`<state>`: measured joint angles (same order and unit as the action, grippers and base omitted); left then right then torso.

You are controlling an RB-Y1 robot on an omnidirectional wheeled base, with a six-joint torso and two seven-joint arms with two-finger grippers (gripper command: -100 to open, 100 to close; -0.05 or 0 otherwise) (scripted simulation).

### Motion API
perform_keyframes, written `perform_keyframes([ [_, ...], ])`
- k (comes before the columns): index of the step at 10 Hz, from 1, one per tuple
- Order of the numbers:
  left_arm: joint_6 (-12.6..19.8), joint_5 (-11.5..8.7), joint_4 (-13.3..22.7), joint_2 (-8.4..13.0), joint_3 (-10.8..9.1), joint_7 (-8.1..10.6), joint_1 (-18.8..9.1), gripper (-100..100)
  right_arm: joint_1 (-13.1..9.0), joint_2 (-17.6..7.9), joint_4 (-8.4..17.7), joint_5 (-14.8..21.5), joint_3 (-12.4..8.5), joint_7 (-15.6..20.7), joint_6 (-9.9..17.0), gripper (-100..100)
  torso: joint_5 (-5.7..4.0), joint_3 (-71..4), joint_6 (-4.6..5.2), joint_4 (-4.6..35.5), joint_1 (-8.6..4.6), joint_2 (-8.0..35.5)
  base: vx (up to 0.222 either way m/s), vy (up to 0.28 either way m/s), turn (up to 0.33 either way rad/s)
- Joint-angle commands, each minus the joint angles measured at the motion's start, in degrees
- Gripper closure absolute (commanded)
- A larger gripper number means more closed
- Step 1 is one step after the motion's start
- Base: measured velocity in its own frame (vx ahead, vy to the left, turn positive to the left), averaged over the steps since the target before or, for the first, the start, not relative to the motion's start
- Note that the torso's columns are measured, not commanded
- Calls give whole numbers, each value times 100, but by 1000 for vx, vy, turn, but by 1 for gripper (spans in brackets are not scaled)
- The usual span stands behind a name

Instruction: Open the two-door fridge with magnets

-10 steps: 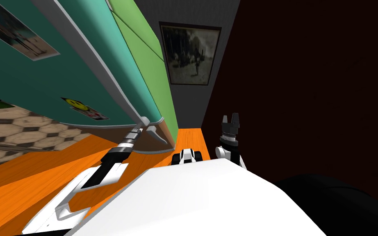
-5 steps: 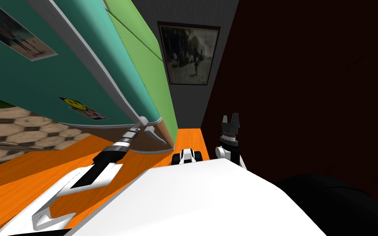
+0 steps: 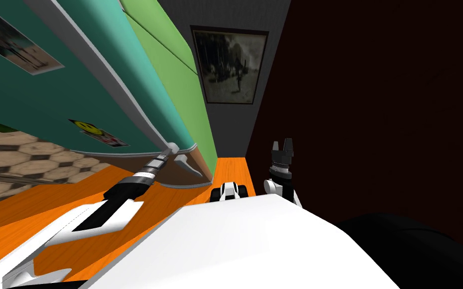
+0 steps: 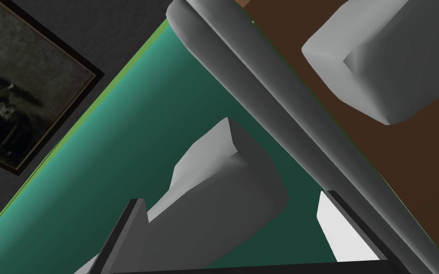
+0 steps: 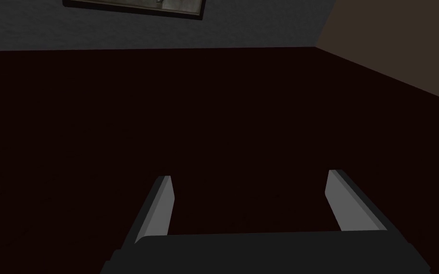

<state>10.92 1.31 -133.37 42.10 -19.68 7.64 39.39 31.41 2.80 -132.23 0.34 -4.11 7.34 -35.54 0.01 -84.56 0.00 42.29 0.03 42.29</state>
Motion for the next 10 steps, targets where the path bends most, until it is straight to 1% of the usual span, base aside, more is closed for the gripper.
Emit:
perform_keyframes([
  [1, 302, -4, -154, 183, -99, 45, 83, -100, 0, 0, 0, 0, 0, 0, 0, 0, 0, 0, 0, 0, 0, -1, 7, -26, 8],
  [2, 207, -4, -117, 134, -77, 33, 71, -100, 0, 0, 0, 0, 0, 0, 0, 0, 0, -1, 0, 0, -1, -2, 3, -11, 3],
  [3, 325, -34, -206, 189, -138, 69, 95, -100, 0, 0, 0, 0, 0, 0, 0, 0, 1, 0, 0, 0, 3, -1, 85, 20, -17],
  [4, 272, -21, -162, 170, -110, 51, 80, -100, 1, -1, 0, 0, -1, 0, 0, 0, 2, -13, 1, -6, 10, -23, 54, 14, -5],
  [5, 286, -23, -169, 174, -115, 56, 80, 100, 1, -1, 0, 0, -1, 0, 0, 0, 2, -8, 0, -4, 3, -10, 0, 0, 0],
  [6, 163, -10, -256, 249, -58, 62, 156, 100, 0, 0, 0, 0, 0, 0, 0, 0, 2, 0, 4, 1, 3, 1, -121, 117, -15],
  [8, -72, 8, -422, 394, 47, 90, 300, 100, -3, -2, 1, 0, -2, 0, 1, 0, 12, 44, -16, 31, 67, 74, -261, 257, -69],
  [9, -72, 8, -422, 394, 47, 90, 300, 100, -4, -2, 1, 0, -2, 0, 1, 0, 11, 45, -28, 39, 68, 74, -229, 171, -28],
  [10, -189, 16, -504, 467, 100, 103, 372, 100, -3, -1, 1, 0, -1, 0, 1, 0, 2, 15, -35, 36, 48, 28, -244, 153, 7],
])
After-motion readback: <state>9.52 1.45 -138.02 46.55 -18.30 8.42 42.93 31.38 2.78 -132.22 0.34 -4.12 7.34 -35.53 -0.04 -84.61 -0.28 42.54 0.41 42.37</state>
